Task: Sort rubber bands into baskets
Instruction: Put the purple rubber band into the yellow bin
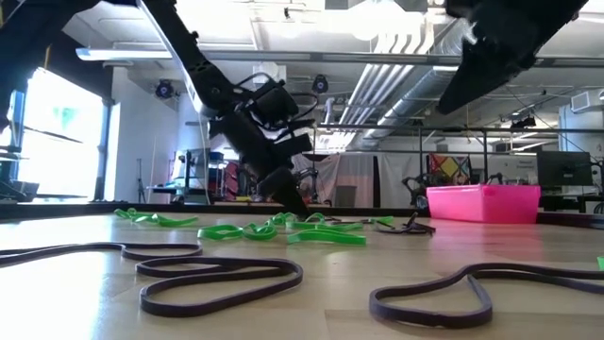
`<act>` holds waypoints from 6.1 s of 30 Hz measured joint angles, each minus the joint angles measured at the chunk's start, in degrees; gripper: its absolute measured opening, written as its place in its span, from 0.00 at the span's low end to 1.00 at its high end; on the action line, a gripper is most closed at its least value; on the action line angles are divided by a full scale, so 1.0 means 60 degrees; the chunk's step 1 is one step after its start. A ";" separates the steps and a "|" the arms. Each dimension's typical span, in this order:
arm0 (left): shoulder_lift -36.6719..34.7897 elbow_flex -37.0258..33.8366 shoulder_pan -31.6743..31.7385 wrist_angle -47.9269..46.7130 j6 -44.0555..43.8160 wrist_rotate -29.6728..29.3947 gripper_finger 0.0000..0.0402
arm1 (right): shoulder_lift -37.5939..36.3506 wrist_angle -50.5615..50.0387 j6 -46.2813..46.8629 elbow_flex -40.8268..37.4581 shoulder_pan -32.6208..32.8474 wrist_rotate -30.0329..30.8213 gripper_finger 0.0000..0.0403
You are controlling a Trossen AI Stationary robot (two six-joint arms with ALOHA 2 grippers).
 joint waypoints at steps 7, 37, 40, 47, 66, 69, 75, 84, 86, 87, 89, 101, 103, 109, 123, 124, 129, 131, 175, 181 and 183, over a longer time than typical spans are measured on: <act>-0.0986 0.0000 -0.0377 -0.0295 -0.0308 0.0032 0.00 | 0.1470 0.1791 -0.0887 0.0000 -0.0765 0.0849 0.34; -0.2795 0.0011 -0.2580 -0.1157 -0.1259 0.1077 0.01 | 0.2746 0.6706 -0.4273 -0.0004 -0.2615 -0.0278 0.07; -0.2795 0.0011 -0.2676 -0.1087 -0.1406 0.0770 0.05 | 0.2746 0.6711 -0.4397 -0.0003 -0.2547 -0.0520 0.03; -0.2795 0.0011 -0.2692 -0.1002 -0.1440 0.0721 0.21 | 0.2063 0.6112 -0.4198 0.0000 -0.2027 -0.0371 0.01; -0.2795 -0.0758 -0.2681 0.0860 -0.2112 0.2359 0.42 | -0.0539 -0.3894 0.2945 0.2581 0.1566 -0.3667 0.00; -0.2795 -0.0765 -0.2705 0.0845 -0.2147 0.2357 0.42 | -0.0536 -0.5372 0.4716 0.3237 0.2410 -0.4436 0.00; -0.2795 -0.0769 -0.2718 0.0665 -0.1985 0.2334 0.42 | -0.0536 -0.6501 0.7668 0.3752 0.3908 -0.5724 0.00; -0.2795 -0.0772 -0.2601 0.0431 -0.1903 0.2282 0.42 | -0.0532 -0.5875 1.0452 0.2665 0.5270 -0.7160 0.00; -0.2795 -0.0772 -0.2597 0.0433 -0.1906 0.2272 0.42 | -0.0532 -0.5251 1.0696 0.2284 0.5439 -0.7726 0.00; -0.2795 -0.0772 -0.2587 0.0419 -0.1906 0.2265 0.42 | -0.0531 -0.4910 1.0836 0.2134 0.5525 -0.7991 0.00; -0.2795 -0.0772 -0.2577 0.0412 -0.1906 0.2265 0.42 | -0.0525 -0.4432 1.1184 0.1956 0.5729 -0.8422 0.00; -0.2795 -0.0772 -0.2563 0.0412 -0.1839 0.2199 0.42 | -0.0525 -0.3234 1.2776 0.1934 0.6288 -0.9102 0.00; -0.2795 -0.0772 -0.2536 0.0412 -0.1816 0.2192 0.42 | -0.0525 -0.3188 1.2770 0.1934 0.6288 -0.9491 0.00; -0.2795 -0.0772 -0.2419 0.0412 -0.1830 0.2177 0.42 | 0.0027 -0.4086 0.9778 0.1934 0.6184 -0.9339 0.00; -0.2795 -0.0772 -0.2405 0.0412 -0.1896 0.2155 0.42 | 0.2861 -0.3450 0.4550 0.1930 0.5640 -0.8983 0.00; -0.2795 -0.0772 -0.2405 0.0412 -0.1896 0.2155 0.42 | 0.2961 -0.3420 0.4469 0.1930 0.5636 -0.8988 0.00; -0.2795 -0.0772 -0.2405 0.0415 -0.1871 0.2159 0.42 | 0.3180 -0.3427 0.4790 0.1930 0.5631 -0.8984 0.00; -0.2795 -0.0772 -0.2405 0.0412 -0.1906 0.2159 0.42 | 0.3169 -0.3430 0.5237 0.1930 0.5605 -0.9093 0.00; -0.2795 -0.0776 -0.2401 -0.0027 -0.1727 0.1461 0.42 | 0.1112 -0.4885 0.6526 0.1948 0.5127 -0.7161 0.00; -0.2795 -0.0776 -0.2441 -0.0178 -0.1753 0.1365 0.42 | 0.0597 -0.5243 0.5864 0.1946 0.4359 -0.5295 0.00; -0.2795 -0.0776 -0.2441 -0.0178 -0.1753 0.1365 0.42 | 0.0579 -0.5185 0.5610 0.1825 0.4040 -0.4508 0.00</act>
